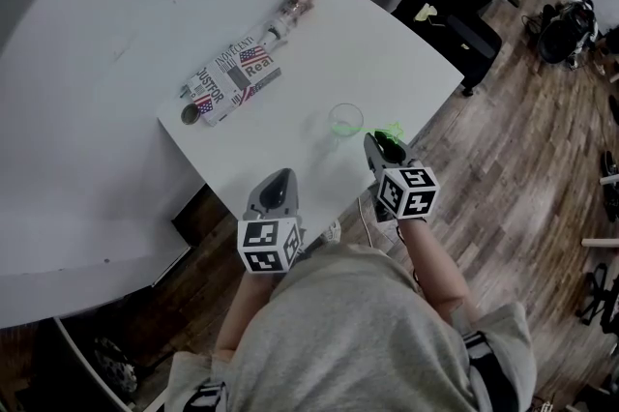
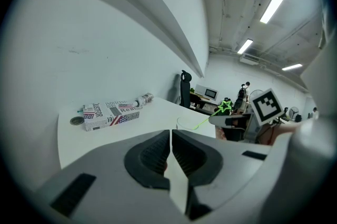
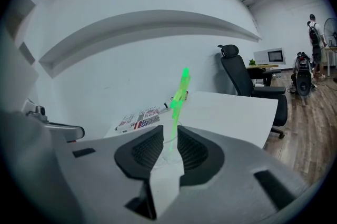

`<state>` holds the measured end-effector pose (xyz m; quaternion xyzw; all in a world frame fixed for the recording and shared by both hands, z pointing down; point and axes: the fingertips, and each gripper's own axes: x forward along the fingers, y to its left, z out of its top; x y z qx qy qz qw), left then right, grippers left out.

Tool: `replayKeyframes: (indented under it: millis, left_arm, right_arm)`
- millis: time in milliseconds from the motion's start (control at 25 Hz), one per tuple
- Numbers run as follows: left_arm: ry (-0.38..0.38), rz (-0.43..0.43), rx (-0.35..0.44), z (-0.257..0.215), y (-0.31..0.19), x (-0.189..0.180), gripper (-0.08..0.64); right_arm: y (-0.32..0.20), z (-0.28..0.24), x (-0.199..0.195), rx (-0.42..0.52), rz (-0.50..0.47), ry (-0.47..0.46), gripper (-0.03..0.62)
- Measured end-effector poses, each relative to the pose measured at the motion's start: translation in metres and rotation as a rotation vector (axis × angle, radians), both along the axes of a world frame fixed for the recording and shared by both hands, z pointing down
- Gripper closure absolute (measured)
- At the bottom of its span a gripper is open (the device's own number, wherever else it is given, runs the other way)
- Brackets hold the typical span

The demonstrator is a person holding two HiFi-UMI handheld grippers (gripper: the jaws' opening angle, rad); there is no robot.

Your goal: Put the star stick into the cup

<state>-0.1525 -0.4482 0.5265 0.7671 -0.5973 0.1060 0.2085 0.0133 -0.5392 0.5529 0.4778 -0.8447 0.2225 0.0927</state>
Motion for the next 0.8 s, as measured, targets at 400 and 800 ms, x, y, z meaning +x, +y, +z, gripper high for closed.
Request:
replayKeyframes:
  millis: [400, 800]
  left_arm:
    - [0.004, 0.018, 0.017, -0.007, 0.043, 0.0, 0.546]
    - [0.01, 0.036, 0.038, -0.011, 0.109, -0.002, 0.546]
  right_arm:
    - [0.049, -0.026, 0.005, 0.047, 0.032, -0.03, 0.515]
    - [0.126, -0.064, -0.001, 0.144, 0.04, -0.06, 0.588]
